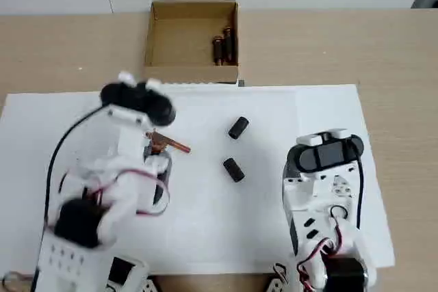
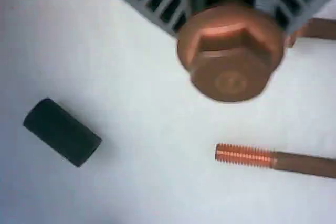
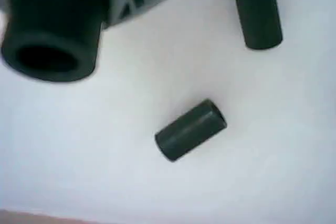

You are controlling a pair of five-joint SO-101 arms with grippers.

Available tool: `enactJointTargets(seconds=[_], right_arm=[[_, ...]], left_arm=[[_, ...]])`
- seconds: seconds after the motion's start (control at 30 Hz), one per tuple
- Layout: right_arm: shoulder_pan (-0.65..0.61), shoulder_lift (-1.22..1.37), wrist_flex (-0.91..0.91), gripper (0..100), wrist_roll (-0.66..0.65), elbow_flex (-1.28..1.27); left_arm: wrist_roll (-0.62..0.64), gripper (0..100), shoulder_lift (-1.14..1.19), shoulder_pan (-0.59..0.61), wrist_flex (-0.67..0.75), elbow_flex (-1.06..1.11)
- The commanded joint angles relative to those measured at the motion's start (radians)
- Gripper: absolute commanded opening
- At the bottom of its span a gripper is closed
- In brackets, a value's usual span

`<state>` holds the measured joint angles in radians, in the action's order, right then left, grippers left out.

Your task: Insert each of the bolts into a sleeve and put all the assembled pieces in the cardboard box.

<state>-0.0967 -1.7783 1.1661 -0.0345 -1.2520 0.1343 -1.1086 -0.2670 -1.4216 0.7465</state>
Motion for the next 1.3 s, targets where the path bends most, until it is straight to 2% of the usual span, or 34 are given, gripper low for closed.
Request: enactJointTargets(seconds=[0.0, 0.1, 0.3, 0.53, 0.7, 0.87, 1.1, 1.27], right_arm=[[-0.051, -0.002, -0.091, 0.4, 0.017, -0.038], [-0.145, -0.002, -0.156, 0.4, 0.031, -0.098], [-0.292, -0.002, -0.341, 0.4, 0.063, -0.221], [-0.424, -0.002, -0.532, 0.4, 0.061, -0.324], [-0.492, -0.002, -0.601, 0.4, 0.061, -0.371], [-0.558, -0.002, -0.645, 0.4, 0.058, -0.41], [-0.642, -0.002, -0.671, 0.4, 0.048, -0.433], [-0.659, -0.002, -0.665, 0.4, -0.035, -0.433]], left_arm=[[-0.003, 1, -0.199, -0.005, 0.094, 0.134], [-0.003, 1, -0.339, 0.012, 0.149, 0.239], [-0.002, 1, -0.532, 0.129, 0.238, 0.38], [-0.002, 1, -0.701, 0.137, 0.344, 0.49], [0.008, 1, -0.709, 0.135, 0.428, 0.538], [0.218, 1, -0.707, 0.126, 0.508, 0.545], [0.483, 1, -0.707, -0.02, 0.569, 0.555], [0.509, 1, -0.707, -0.074, 0.634, 0.555]])
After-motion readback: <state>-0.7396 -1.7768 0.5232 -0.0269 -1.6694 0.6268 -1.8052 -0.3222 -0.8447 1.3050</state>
